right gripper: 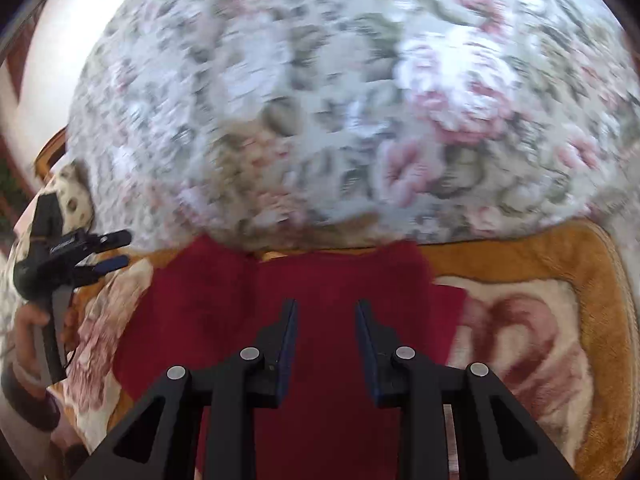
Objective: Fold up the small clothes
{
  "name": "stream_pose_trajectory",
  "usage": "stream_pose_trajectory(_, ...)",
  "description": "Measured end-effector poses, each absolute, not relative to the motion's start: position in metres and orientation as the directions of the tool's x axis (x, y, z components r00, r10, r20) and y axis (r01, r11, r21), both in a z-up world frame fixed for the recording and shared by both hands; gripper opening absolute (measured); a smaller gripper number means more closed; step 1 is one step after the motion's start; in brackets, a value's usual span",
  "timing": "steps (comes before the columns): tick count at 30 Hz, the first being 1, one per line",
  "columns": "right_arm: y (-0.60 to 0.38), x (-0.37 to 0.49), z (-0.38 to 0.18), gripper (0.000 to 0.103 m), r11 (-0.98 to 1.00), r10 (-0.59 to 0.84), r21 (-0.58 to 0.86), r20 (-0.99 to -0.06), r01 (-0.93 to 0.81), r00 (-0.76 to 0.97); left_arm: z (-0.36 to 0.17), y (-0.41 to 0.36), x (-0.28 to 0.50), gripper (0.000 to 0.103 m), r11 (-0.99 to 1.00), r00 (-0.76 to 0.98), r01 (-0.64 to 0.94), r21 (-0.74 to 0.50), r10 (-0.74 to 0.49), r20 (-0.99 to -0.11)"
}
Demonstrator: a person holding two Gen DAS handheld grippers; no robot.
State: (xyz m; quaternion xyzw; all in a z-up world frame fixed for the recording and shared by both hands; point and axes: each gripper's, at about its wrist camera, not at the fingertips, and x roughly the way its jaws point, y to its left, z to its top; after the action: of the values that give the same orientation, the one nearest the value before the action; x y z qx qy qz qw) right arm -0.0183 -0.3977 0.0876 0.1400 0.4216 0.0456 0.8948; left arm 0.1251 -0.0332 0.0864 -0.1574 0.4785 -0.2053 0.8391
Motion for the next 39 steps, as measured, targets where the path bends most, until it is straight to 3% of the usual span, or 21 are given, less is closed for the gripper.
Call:
stream_pose_trajectory(9, -0.320, 0.004, 0.079, 0.028, 0.930, 0.345, 0.353, -0.738, -0.104, 0.580, 0.056, -0.044, 0.090, 0.080, 0.873, 0.415, 0.263, -0.410, -0.486, -0.769)
stream_pose_trajectory(19, -0.323, -0.010, 0.061, 0.028, 0.914, 0.368, 0.399, -0.746, -0.070, 0.554, 0.050, -0.052, 0.119, 0.075, 0.840, 0.372, 0.242, -0.485, -0.542, -0.754)
stream_pose_trajectory(21, -0.326, -0.014, 0.061, 0.028, 0.911, 0.370, 0.407, -0.743, -0.062, 0.558, 0.046, -0.058, 0.126, 0.060, 0.848, 0.358, 0.242, -0.471, -0.530, -0.769)
stream_pose_trajectory(23, -0.329, -0.018, 0.060, 0.028, 0.913, 0.364, 0.403, -0.745, -0.058, 0.559, 0.041, -0.063, 0.131, 0.032, 0.861, 0.354, 0.244, -0.445, -0.507, -0.786)
stream_pose_trajectory(25, -0.332, -0.020, 0.058, 0.028, 0.915, 0.358, 0.401, -0.749, -0.049, 0.557, 0.036, -0.066, 0.135, 0.012, 0.866, 0.345, 0.248, -0.434, -0.497, -0.796)
stream_pose_trajectory(39, -0.333, -0.023, 0.059, 0.028, 0.900, 0.378, 0.434, -0.733, -0.039, 0.565, 0.045, -0.018, 0.123, 0.006, 0.885, 0.416, 0.187, -0.427, -0.465, -0.781)
